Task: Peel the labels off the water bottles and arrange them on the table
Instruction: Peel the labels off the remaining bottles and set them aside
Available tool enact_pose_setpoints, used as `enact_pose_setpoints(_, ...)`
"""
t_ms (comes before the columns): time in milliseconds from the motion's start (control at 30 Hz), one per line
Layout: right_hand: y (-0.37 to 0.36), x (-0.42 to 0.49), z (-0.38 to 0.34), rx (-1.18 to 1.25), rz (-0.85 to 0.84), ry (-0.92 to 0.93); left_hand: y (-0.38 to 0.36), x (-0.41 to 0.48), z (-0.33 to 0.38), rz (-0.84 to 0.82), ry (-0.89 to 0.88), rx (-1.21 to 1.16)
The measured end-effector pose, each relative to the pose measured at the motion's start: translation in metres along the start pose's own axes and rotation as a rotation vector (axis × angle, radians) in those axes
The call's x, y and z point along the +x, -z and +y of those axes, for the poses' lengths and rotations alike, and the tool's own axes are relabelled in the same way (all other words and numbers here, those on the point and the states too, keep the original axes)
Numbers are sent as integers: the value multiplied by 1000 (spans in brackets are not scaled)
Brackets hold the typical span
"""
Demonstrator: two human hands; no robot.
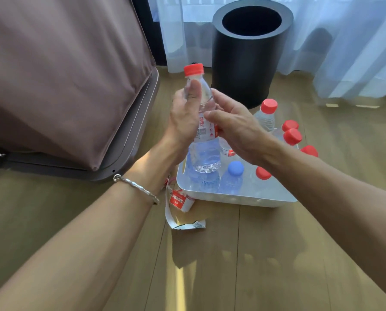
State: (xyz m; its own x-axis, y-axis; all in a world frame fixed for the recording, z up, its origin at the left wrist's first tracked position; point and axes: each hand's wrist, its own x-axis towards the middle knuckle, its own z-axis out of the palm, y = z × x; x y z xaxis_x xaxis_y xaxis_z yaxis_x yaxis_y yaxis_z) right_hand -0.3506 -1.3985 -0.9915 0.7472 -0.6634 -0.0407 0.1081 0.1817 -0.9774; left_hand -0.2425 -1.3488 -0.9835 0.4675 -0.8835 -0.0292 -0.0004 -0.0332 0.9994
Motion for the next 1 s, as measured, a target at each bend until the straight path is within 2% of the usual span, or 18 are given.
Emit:
enact_pose_setpoints(167, -15, 5, -5, 141, 140, 1, -9, -7, 0, 153, -92, 230)
enact_pose_setpoints(267, -23, 2, -9, 238, 215, -19, -12, -10, 4, 152, -176, 390)
enact_pose_setpoints(433, -28, 3, -8, 320, 325, -49, -7, -3, 11, 88, -162, 535)
enact_pose_setpoints(567, -37, -7, 4, 221, 298, -38, 7, 10, 22, 110, 0, 320)
enact_pose_setpoints(667, -38, -8, -7, 260, 216, -41, 16, 14, 26, 92, -26, 269)
enact_pose_setpoints(767, -34, -4, -24, 259, 143, -51, 17, 15, 25, 141, -65, 263)
enact_pose_setpoints(1000, -29, -1, -17, 216, 209, -18, 4, 10, 18, 185, -122, 328)
